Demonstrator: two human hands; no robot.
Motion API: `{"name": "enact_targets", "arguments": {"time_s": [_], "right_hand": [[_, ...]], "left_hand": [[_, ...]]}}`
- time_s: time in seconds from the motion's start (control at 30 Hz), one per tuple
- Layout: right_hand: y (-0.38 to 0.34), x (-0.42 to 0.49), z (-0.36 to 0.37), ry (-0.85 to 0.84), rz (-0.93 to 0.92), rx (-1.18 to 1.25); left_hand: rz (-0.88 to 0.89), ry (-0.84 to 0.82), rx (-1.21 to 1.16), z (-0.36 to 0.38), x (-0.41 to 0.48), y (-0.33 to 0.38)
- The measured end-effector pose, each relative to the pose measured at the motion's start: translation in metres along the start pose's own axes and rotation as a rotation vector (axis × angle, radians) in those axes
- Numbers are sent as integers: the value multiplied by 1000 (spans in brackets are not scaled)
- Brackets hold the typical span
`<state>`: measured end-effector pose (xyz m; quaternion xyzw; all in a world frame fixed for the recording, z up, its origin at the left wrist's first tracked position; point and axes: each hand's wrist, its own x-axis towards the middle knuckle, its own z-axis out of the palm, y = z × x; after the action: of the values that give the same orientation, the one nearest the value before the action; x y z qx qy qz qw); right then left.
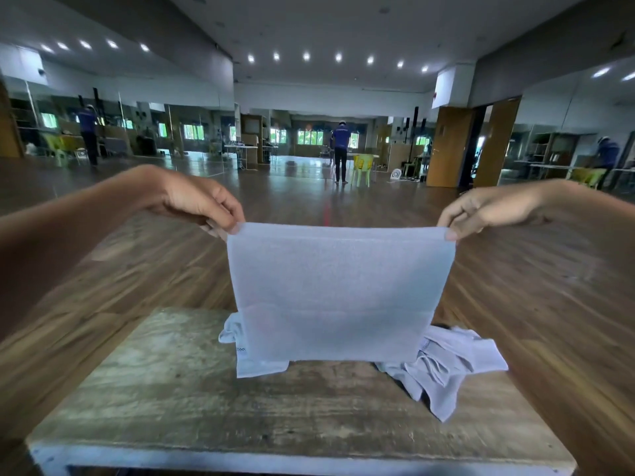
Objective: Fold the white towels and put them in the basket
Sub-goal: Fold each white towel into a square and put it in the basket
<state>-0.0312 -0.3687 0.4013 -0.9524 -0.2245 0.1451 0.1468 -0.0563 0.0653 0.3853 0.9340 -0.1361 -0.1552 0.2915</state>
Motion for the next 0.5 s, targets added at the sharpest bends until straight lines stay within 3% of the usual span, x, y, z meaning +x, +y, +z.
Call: {"name": "enact_targets", "arguments": {"time_s": [0.1, 0.27, 0.4, 0.5], "right_hand": [[2, 1, 2, -83, 25, 50], [27, 34, 47, -245, 104, 23], [55, 75, 101, -195, 85, 100], [66, 99, 136, -70, 76, 169]], "left_hand": [[-46, -157, -137, 1, -2, -3], [-159, -206, -101, 35, 29, -36], [-212, -211, -17, 81, 68, -81], [-195, -86, 98, 112, 92, -105]]}}
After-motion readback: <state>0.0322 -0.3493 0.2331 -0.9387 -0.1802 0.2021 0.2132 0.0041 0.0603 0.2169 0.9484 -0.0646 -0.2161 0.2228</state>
